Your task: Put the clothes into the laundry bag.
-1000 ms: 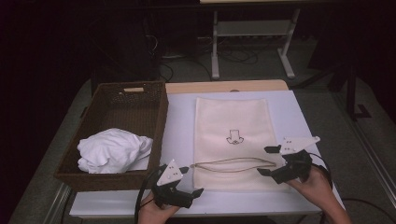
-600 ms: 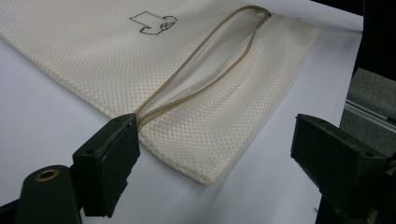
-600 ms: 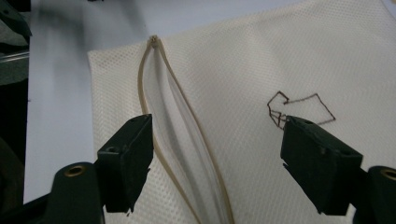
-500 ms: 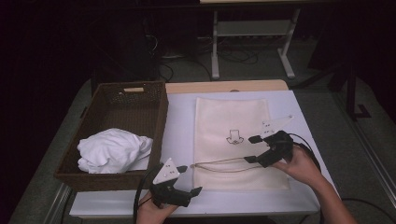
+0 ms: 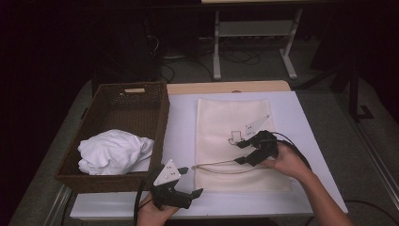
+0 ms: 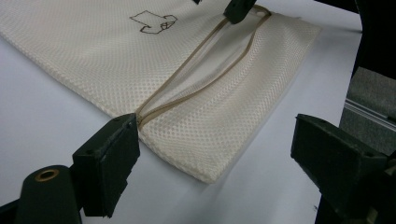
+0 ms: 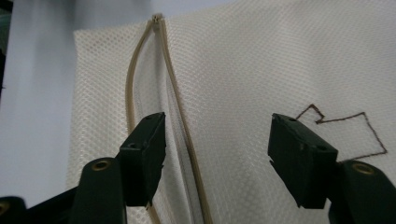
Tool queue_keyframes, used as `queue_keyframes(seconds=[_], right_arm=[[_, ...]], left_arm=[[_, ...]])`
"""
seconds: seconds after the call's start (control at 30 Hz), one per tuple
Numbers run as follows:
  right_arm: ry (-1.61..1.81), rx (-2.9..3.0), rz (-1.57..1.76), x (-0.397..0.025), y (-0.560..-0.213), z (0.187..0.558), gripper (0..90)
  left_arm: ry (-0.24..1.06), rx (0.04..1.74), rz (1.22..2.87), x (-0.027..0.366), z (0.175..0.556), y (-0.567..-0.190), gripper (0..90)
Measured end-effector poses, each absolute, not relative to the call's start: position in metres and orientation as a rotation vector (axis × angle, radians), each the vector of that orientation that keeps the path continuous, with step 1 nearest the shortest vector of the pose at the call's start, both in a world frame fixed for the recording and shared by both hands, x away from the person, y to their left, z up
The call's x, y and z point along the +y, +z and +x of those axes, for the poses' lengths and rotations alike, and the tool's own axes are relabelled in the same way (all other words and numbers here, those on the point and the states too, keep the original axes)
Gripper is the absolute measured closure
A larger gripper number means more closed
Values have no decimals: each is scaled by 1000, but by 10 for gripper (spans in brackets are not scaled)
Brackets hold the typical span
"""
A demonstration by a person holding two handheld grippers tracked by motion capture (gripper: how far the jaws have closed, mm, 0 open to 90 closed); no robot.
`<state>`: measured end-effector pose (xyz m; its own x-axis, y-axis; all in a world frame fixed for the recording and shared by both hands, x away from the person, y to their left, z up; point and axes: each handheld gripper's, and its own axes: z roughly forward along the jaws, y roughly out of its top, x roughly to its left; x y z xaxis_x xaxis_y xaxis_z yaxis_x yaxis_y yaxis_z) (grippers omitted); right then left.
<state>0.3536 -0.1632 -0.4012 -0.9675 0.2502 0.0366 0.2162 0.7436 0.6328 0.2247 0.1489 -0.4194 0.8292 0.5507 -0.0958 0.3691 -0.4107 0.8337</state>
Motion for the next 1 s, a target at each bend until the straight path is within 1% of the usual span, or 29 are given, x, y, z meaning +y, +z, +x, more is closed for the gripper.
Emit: queue_keyframes(seconds=[0.03, 0.1, 0.2, 0.23, 0.27, 0.37, 0.43, 0.57, 0.7, 0.87, 1.0], right_arm=[[1026, 2903, 371, -161, -404, 354, 406], [983, 2921, 343, -156, -408, 355, 429], [934, 2950, 315, -153, -414, 358, 487], [924, 2965, 309, -153, -417, 359, 541], [924, 2965, 309, -153, -417, 359, 541], [905, 2965, 271, -152, -419, 359, 634], [883, 2970, 234, -150, -420, 358, 718], [874, 2969, 197, -149, -419, 357, 828], [907, 2959, 201, -152, -412, 358, 853], [948, 2951, 227, -155, -403, 359, 859], [992, 2964, 232, -156, -395, 362, 861]], left_arm=[[238, 674, 2049, 148, 224, -419, 151], [238, 670, 2049, 147, 224, -419, 155], [238, 670, 2046, 148, 224, -418, 155], [238, 670, 2047, 148, 224, -418, 155], [239, 670, 2049, 148, 224, -418, 155], [237, 676, 2045, 149, 224, -418, 155], [237, 675, 2044, 150, 224, -418, 155], [236, 675, 2040, 150, 224, -417, 155], [225, 678, 2035, 150, 223, -416, 155], [213, 680, 2022, 150, 221, -410, 156], [189, 675, 2011, 150, 220, -403, 187]])
